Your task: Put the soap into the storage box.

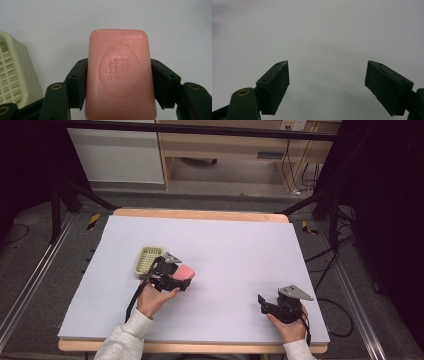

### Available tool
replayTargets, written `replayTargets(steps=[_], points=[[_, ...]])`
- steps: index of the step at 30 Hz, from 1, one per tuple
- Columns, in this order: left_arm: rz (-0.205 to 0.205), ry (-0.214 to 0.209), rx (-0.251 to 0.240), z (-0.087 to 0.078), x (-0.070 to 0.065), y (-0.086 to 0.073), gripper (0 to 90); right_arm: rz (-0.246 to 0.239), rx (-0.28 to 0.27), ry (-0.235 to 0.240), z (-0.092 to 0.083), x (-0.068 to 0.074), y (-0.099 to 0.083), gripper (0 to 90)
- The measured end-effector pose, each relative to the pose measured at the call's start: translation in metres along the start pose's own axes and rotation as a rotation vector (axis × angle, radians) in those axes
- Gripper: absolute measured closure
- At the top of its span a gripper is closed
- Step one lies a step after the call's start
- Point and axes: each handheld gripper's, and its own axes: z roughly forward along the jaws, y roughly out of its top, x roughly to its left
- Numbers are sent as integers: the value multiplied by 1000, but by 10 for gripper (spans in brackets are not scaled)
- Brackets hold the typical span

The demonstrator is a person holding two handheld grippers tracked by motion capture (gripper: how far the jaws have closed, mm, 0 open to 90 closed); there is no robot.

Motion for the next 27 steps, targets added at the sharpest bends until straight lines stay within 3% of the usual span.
replayTargets(steps=[13,15,27], points=[[-17,19,-22,-17,15,-3,373,16,-11,-15,5,-3,-5,154],[-22,22,-28,-19,18,-3,372,37,-7,-10,5,-2,-5,152],[-46,45,-67,-36,31,0,373,21,-17,-25,5,-3,-6,144]])
